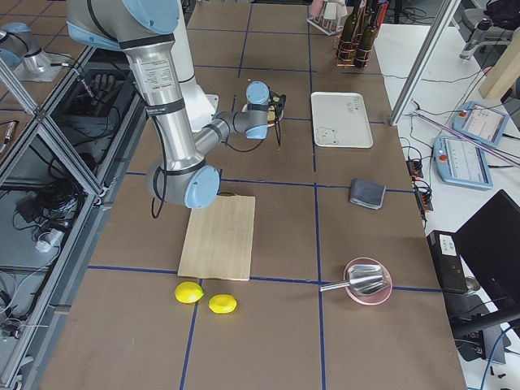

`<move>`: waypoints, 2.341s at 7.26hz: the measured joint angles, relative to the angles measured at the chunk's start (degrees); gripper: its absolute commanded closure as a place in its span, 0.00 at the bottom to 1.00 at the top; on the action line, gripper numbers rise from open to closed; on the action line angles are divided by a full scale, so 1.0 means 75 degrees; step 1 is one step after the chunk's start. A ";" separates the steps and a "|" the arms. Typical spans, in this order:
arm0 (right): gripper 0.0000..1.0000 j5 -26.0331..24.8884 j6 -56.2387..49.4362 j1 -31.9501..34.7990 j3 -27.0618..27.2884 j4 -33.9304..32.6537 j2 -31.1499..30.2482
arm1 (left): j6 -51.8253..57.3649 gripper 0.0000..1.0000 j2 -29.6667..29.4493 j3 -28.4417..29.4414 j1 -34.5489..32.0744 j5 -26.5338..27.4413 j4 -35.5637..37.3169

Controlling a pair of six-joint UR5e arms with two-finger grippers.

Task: Make sandwich and place on tray
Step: 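Lay the bread slice on top of the egg with the right gripper and release, then withdraw the right gripper from the plate while the left gripper reaches to the plate rim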

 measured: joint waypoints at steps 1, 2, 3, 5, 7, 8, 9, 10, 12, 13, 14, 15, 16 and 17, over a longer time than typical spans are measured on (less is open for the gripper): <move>1.00 -0.0086 0.0016 -0.0093 -0.0056 -0.0019 0.0019 | -0.0005 0.00 0.0003 -0.0035 0.0000 0.0000 0.0000; 1.00 -0.0124 0.0016 -0.0143 -0.0124 -0.0035 0.0033 | -0.0008 0.00 0.0003 -0.0057 0.0000 0.0000 0.0003; 1.00 -0.0140 0.0002 -0.0164 -0.0216 -0.0047 0.0071 | -0.0009 0.00 0.0000 -0.0073 0.0000 0.0000 0.0008; 0.55 -0.0149 -0.0034 -0.0181 -0.0434 -0.0056 0.0170 | -0.0009 0.00 -0.0004 -0.0089 0.0000 0.0000 0.0011; 0.00 -0.0129 -0.0066 -0.0185 -0.0502 -0.0068 0.0178 | -0.0065 0.00 -0.0016 -0.0087 0.0083 -0.0185 0.0002; 0.00 -0.0100 -0.0070 -0.0135 -0.0460 -0.0072 0.0158 | -0.0440 0.00 -0.0041 -0.0095 0.0361 -0.0591 -0.0048; 0.00 -0.0015 -0.0060 0.0036 -0.0287 -0.0139 0.0060 | -0.1130 0.00 -0.0071 -0.0123 0.0811 -0.0878 -0.0339; 0.00 0.0333 -0.0046 0.0479 0.0016 -0.0378 -0.0181 | -0.2130 0.00 -0.0084 -0.0150 0.1364 -0.1001 -0.1017; 0.00 0.1953 -0.0088 0.2056 0.0418 -0.0885 -0.0758 | -0.5571 0.04 -0.0115 -0.0326 0.2807 -0.0811 -0.3580; 0.00 0.2602 -0.0343 0.2765 0.0470 -0.0965 -0.1120 | -0.7412 0.07 -0.0253 -0.0414 0.3678 -0.0288 -0.4859; 0.00 0.2991 -0.0962 0.3298 0.0486 -0.0990 -0.1588 | -0.9110 0.12 -0.0584 -0.0459 0.4643 0.0308 -0.5636; 0.00 0.3186 -0.1842 0.3694 0.0482 -0.0998 -0.2113 | -1.0621 0.14 -0.1076 -0.0445 0.5698 0.1021 -0.5922; 0.00 0.3300 -0.2768 0.4021 0.0456 -0.1006 -0.2598 | -1.1774 0.24 -0.1648 -0.0389 0.6828 0.2070 -0.5767; 0.00 0.3367 -0.3476 0.4296 0.0381 -0.1016 -0.2950 | -1.2385 0.41 -0.2169 -0.0259 0.7681 0.3091 -0.5338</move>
